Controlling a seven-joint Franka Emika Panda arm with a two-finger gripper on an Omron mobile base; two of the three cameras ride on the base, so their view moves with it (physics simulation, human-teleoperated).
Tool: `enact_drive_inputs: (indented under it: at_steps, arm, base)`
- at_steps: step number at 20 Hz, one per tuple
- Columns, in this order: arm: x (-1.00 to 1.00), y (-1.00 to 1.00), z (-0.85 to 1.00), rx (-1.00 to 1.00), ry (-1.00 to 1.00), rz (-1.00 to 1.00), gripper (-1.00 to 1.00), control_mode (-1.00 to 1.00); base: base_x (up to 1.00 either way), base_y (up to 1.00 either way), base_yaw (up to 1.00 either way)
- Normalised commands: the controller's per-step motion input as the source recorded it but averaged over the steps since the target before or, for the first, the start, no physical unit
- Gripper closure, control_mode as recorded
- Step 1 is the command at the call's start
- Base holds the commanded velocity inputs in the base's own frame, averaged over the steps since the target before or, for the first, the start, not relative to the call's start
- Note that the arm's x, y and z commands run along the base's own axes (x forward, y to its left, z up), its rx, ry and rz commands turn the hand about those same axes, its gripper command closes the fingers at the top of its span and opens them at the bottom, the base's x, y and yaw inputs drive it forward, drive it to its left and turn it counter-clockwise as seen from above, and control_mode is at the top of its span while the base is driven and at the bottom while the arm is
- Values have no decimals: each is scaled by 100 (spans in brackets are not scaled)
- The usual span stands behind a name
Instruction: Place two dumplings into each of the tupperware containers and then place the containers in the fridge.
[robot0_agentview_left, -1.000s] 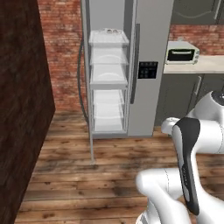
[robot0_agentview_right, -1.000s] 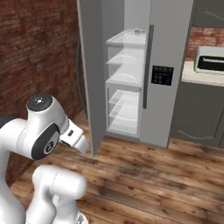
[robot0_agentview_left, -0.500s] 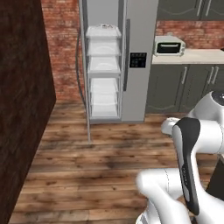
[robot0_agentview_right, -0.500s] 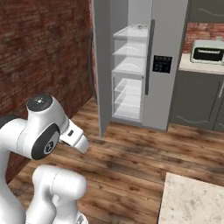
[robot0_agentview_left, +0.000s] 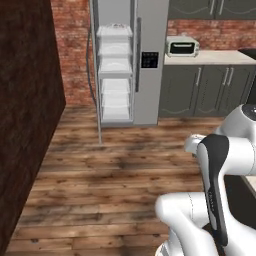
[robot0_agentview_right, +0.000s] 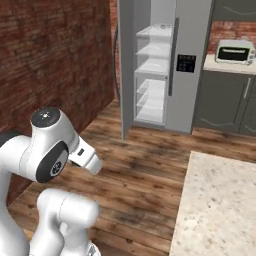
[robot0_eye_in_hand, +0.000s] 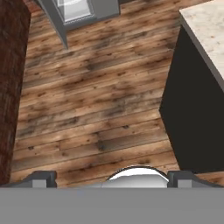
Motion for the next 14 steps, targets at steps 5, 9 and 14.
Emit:
enact_drive_inputs:
  at_steps: [5, 9, 14]
  arm:
    - [0, 0, 0, 0, 0, 0, -100, 100]
    - [0, 0, 0, 0, 0, 0, -100, 100]
    - [0, 0, 0, 0, 0, 0, -100, 100]
  base:
    - [-100, -13, 0]
    - [-100, -16, 0]
    - [-100, -17, -1]
